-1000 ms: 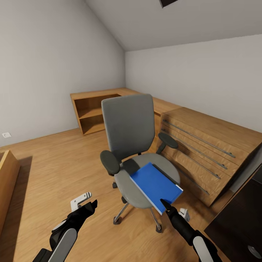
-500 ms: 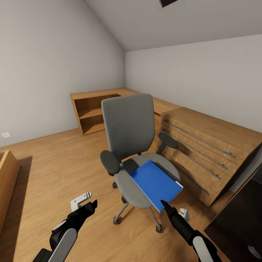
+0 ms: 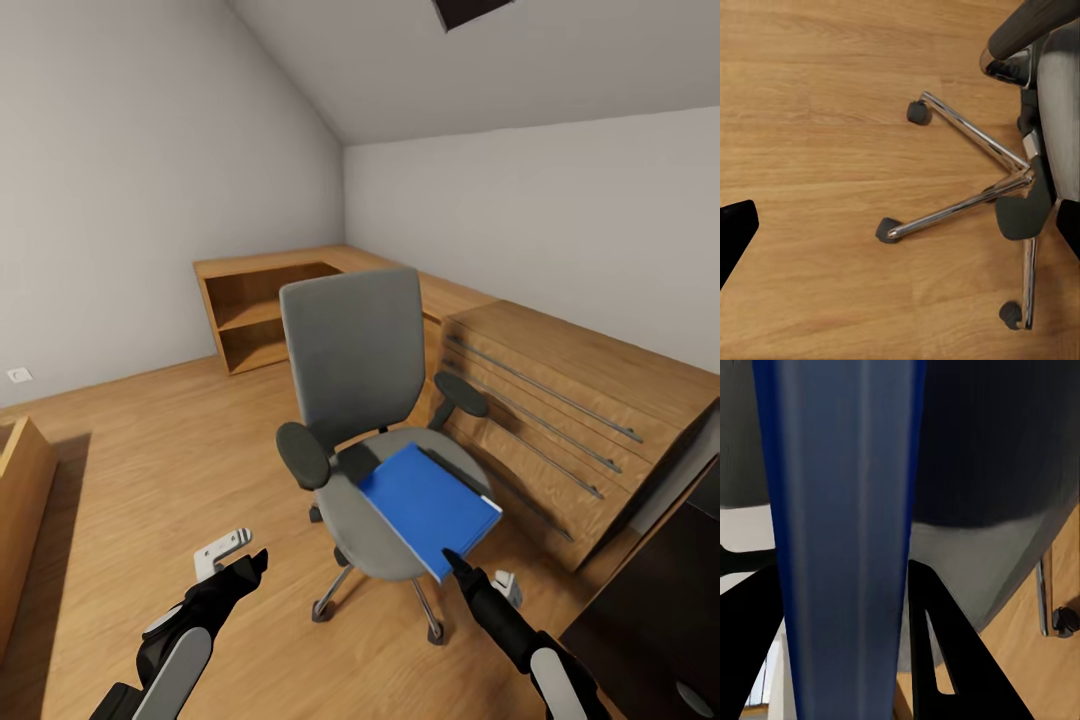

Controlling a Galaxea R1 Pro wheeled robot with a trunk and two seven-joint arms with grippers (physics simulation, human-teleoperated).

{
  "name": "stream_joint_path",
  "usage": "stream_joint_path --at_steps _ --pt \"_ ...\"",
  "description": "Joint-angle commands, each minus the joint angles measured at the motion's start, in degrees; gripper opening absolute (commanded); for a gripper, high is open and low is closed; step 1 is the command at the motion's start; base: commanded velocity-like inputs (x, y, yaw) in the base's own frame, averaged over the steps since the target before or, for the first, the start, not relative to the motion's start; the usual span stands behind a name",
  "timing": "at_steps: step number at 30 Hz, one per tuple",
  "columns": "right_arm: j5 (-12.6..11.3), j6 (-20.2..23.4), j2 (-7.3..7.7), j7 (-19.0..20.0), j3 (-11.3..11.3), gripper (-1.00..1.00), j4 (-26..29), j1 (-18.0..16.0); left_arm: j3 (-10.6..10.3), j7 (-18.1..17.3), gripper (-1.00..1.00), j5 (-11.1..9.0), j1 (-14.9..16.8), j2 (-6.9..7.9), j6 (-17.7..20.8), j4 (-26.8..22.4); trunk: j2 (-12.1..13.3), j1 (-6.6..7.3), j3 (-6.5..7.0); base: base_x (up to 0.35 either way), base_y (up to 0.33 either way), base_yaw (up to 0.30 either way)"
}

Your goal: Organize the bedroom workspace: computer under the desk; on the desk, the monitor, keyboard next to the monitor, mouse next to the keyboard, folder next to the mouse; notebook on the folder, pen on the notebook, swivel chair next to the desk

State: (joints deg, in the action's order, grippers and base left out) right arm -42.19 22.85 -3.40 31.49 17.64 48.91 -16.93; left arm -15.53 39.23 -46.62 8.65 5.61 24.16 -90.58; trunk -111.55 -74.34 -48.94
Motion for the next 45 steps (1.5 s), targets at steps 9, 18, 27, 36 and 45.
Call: stream_joint_path --at_steps 9,18,27,36,45 --pt "-0.34 0.32 -0.58 0.17 0.43 -1.00 3.29 -0.04 -0.11 0.57 1.00 -0.34 0.05 -0.06 0.06 -0.03 3.60 1.99 1.57 0.000 0.000 0.000" --pt "-0.26 0.26 -1.44 0.15 0.55 -1.00 6.41 0.04 -0.11 0.53 1.00 -0.40 0.05 0.01 0.01 0.05 7.21 3.97 3.19 -0.104 0.000 0.000" --pt "0.15 0.33 -4.63 -2.30 0.53 -1.00 16.81 1.01 -0.11 0.53 1.00 -0.48 0.05 -0.05 0.01 0.17 10.82 5.94 4.80 -0.042 0.000 0.000" --pt "-0.29 1.68 -6.60 -10.30 0.37 -1.00 33.20 7.15 -0.17 0.51 1.00 -0.33 0.05 -0.12 0.01 0.48 14.43 7.92 6.42 0.000 0.000 0.000" --pt "-1.45 7.79 -6.60 -9.09 0.31 -1.00 37.64 9.06 -0.75 0.55 1.00 -0.31 0.05 -0.23 -0.03 0.50 18.04 9.90 8.03 -0.038 0.000 0.000"
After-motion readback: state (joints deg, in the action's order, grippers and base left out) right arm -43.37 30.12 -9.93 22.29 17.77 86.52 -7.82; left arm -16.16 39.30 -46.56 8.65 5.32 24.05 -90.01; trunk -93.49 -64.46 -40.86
